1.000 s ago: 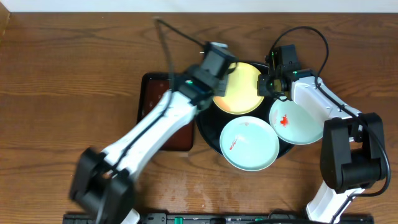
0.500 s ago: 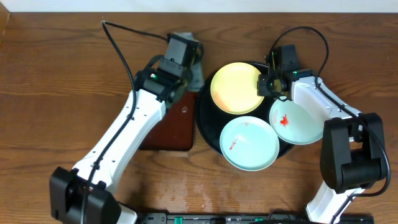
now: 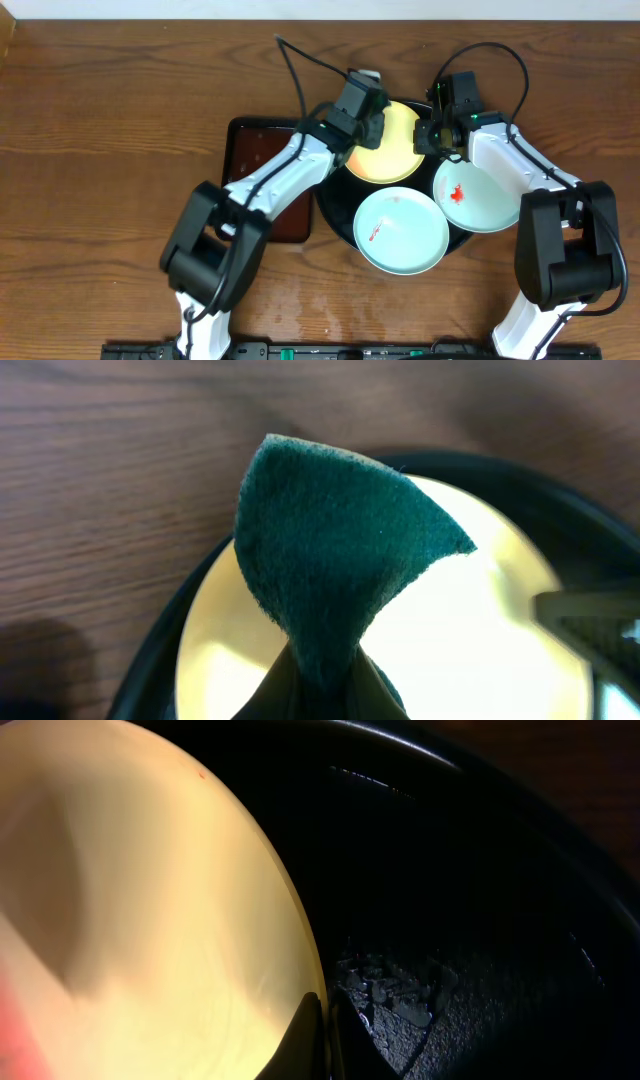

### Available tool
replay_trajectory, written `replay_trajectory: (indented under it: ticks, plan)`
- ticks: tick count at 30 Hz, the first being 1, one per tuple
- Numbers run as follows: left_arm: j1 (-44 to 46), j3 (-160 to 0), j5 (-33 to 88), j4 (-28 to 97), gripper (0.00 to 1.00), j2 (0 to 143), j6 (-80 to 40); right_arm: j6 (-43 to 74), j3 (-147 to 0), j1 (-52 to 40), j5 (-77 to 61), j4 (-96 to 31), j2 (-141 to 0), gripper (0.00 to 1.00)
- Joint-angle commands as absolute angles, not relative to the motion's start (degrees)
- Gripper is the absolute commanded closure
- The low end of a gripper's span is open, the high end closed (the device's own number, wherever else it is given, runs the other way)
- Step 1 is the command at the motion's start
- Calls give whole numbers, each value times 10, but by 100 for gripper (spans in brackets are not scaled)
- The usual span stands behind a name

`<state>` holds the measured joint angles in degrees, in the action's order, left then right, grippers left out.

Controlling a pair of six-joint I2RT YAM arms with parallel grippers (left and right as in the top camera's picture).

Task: Clean dirty plates on tray and stack at the side
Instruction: 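Scrub the yellow plate face with the sponge in left gripper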

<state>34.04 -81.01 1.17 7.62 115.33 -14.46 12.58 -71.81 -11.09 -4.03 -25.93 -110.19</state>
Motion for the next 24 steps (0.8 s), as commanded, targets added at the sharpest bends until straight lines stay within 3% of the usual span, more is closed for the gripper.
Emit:
replay_trajectory:
  ticks: [1,24]
  plan:
    - [335,-813,8,61,93,1172,-102,126,-716,-105,-33,-259,-1088,99]
    - [325,-780,19,99,92,1205,-130,126,-716,-105,-33,-260,-1088,99]
